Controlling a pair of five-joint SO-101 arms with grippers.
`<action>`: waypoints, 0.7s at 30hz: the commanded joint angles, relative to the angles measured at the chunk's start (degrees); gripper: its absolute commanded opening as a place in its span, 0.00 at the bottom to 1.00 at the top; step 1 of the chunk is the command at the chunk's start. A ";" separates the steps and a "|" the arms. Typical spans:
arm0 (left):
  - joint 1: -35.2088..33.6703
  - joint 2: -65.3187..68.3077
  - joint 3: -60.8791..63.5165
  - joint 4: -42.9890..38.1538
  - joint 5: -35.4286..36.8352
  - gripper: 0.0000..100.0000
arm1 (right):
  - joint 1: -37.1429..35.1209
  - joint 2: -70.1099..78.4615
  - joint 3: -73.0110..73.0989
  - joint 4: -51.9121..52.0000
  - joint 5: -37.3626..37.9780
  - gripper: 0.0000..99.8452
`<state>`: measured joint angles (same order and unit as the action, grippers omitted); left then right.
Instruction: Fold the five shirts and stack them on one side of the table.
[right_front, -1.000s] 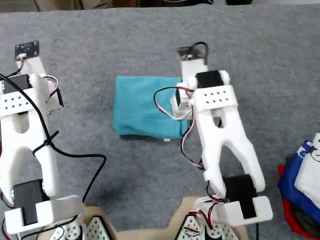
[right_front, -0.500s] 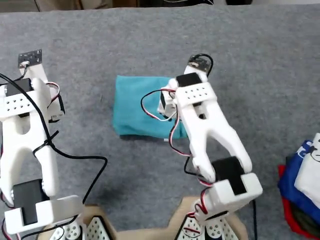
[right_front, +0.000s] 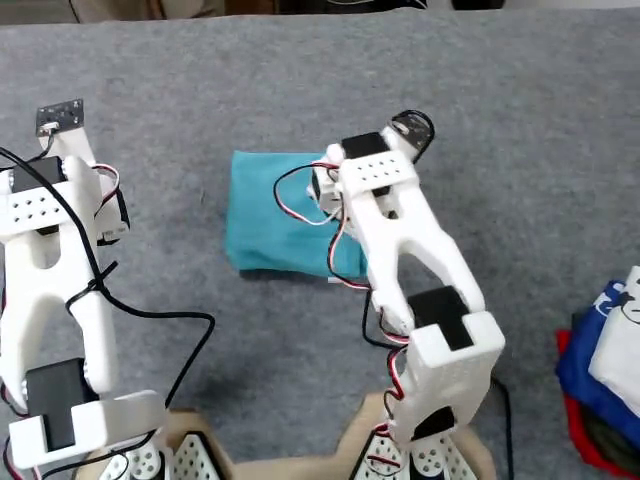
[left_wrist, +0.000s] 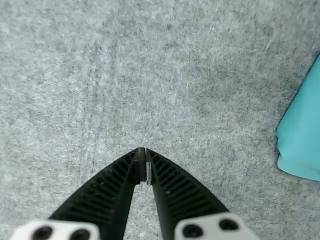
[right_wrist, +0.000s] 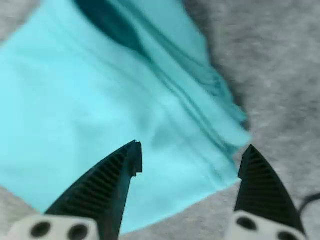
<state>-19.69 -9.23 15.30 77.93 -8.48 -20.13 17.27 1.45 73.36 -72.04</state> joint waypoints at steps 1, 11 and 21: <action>-1.23 -2.59 -1.23 1.49 0.18 0.02 | -1.01 0.75 -3.65 -2.46 -4.48 0.32; -1.49 -2.24 -3.60 2.20 0.44 0.02 | 1.19 7.08 -4.44 -10.02 -7.03 0.32; -1.41 -2.15 -3.60 3.34 0.53 0.02 | 4.79 0.66 -8.57 0.35 -6.77 0.32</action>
<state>-20.84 -9.23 14.68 80.92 -8.40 -16.53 24.22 -3.47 69.49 -78.37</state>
